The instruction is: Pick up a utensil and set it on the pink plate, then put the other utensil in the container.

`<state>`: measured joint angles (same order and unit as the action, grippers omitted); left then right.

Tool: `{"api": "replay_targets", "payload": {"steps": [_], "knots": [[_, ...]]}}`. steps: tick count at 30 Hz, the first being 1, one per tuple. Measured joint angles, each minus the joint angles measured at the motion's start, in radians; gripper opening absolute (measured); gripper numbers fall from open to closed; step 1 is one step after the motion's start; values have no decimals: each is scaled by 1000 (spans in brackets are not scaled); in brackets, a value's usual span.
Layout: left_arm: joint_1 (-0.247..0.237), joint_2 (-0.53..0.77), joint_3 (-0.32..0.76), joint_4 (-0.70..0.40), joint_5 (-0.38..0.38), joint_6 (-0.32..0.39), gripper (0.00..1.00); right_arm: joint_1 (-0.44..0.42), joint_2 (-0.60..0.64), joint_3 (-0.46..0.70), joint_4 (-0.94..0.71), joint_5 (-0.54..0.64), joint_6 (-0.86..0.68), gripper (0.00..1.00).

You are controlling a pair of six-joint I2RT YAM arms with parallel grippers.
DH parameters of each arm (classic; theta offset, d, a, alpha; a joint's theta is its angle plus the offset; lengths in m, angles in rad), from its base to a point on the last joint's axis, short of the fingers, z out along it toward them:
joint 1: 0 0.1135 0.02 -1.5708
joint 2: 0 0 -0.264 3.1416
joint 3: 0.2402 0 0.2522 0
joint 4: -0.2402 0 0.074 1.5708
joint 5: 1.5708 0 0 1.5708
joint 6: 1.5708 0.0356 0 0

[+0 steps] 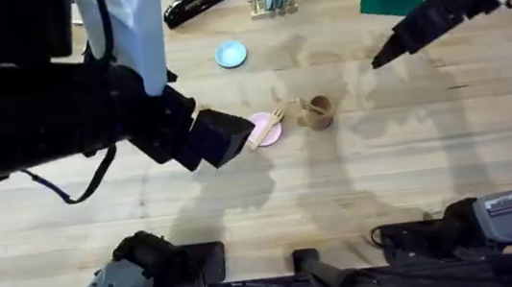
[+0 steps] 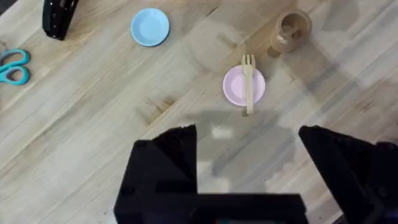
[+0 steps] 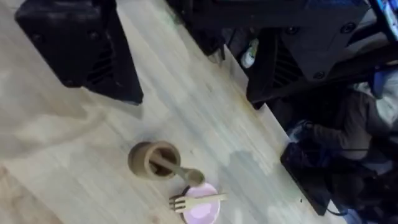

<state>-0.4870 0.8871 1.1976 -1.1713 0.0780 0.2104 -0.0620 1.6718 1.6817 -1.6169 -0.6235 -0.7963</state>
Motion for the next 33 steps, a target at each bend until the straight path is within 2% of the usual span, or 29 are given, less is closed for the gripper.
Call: {"api": "replay_targets", "payload": {"steps": [4,10,14,22,33], "knots": [[0,0,0,0,0,0,993,0,-113,-76,36,50,78,994],[0,0,0,0,0,0,992,1,-279,-198,121,184,224,994],[0,0,0,0,0,0,994,1,-342,-227,126,243,268,994],[0,0,0,0,0,0,993,1,-420,-244,128,278,296,995],[0,0,0,0,0,0,993,1,-620,-480,251,287,336,995]]}}
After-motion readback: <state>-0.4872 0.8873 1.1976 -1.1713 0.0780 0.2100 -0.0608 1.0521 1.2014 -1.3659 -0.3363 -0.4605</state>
